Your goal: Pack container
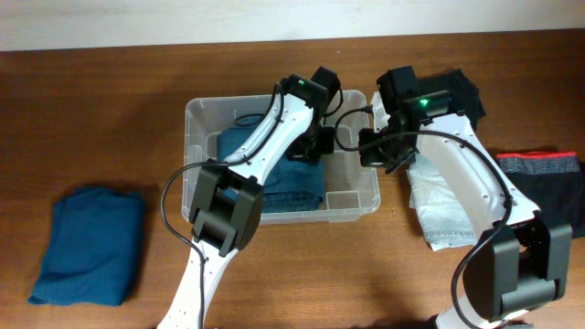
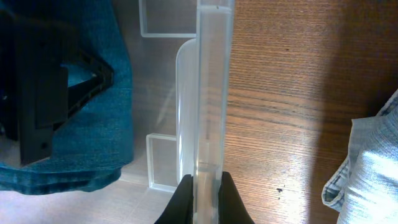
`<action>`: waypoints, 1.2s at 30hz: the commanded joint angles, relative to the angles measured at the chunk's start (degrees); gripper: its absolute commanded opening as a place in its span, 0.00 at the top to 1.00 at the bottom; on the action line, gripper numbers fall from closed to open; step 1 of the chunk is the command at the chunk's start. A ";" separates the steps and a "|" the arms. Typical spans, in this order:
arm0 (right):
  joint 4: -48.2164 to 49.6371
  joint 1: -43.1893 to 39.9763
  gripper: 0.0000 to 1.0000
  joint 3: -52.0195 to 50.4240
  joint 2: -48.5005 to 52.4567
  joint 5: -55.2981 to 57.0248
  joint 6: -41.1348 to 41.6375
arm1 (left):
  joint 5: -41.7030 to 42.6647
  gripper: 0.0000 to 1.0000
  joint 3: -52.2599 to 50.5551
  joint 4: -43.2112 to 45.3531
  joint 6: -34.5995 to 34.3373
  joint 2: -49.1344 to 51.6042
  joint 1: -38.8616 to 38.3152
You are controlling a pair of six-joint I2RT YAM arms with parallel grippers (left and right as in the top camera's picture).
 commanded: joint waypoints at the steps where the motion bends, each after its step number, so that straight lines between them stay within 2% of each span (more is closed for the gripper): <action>1: -0.42 -0.17 0.96 0.92 0.20 0.70 -0.96 | -7.08 0.99 -1.97 -1.75 -0.98 1.05 0.96; 16: -0.55 -1.64 0.96 0.92 0.20 0.68 -0.96 | -7.52 0.99 -3.52 -5.20 0.57 1.05 6.03; 20: -0.61 -2.38 0.96 0.92 0.20 0.66 -0.96 | -7.54 0.99 -3.52 -5.38 2.86 1.05 5.99; 36: -0.66 -2.47 0.96 0.92 0.20 0.68 -0.76 | -11.19 0.99 -3.52 -8.02 4.59 1.05 7.69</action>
